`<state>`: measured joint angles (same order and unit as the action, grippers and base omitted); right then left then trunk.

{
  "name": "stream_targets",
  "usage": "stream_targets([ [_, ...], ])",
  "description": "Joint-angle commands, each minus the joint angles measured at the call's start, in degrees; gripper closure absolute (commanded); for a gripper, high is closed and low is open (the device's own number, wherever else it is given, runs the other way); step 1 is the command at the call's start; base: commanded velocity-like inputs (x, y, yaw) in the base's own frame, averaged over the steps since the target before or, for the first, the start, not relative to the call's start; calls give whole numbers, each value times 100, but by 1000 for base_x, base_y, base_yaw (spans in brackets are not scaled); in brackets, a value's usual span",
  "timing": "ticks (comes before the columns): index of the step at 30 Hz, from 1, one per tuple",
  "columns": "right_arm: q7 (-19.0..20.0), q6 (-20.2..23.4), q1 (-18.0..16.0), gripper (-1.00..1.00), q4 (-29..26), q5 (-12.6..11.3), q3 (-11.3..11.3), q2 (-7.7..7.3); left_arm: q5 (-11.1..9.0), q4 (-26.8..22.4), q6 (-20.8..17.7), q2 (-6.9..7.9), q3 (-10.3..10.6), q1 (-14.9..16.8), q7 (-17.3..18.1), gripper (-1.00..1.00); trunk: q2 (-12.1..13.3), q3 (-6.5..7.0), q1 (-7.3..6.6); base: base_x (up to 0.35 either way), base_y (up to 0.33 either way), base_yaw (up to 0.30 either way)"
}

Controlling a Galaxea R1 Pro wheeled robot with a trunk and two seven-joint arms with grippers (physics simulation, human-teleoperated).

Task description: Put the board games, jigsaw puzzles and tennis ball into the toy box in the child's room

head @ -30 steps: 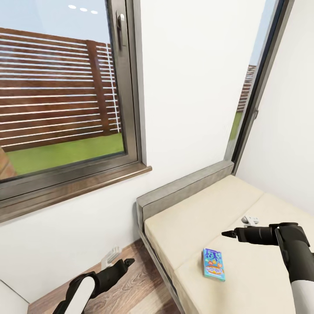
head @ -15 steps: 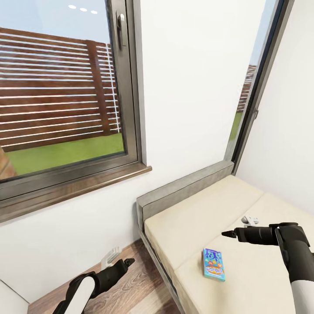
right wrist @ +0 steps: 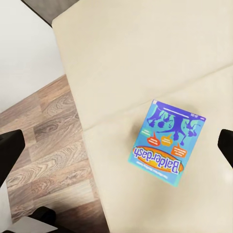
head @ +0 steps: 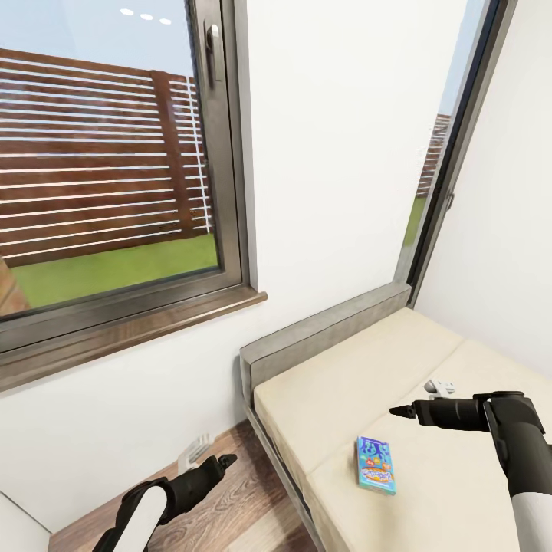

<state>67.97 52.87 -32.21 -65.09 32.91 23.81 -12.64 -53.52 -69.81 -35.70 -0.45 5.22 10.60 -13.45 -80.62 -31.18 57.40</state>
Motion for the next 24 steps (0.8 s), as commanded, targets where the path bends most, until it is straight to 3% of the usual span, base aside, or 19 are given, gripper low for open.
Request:
stream_targets([
  [1, 58, 31, -6, -100, -5, 54, 9, 2, -61, -8, -13, 0, 2, 3, -54, -100, -4, -6, 0, 0, 0, 0],
  [10, 68, 45, 5, -100, -27, 57, -1, 8, -63, -11, -12, 0, 2, -11, -55, -100, -84, -42, 44, 0, 0, 0],
  [19, -47, 93, -211, -100, 184, 51, -41, -208, -355, 2, -29, -92, -33, 102, -19, -100, -445, -204, 242, 0, 0, 0],
  [24, -129, 97, -371, -100, 345, 47, -51, -255, -482, 6, -31, -107, -40, 113, -9, -100, -605, -275, 329, 0, 0, 0],
])
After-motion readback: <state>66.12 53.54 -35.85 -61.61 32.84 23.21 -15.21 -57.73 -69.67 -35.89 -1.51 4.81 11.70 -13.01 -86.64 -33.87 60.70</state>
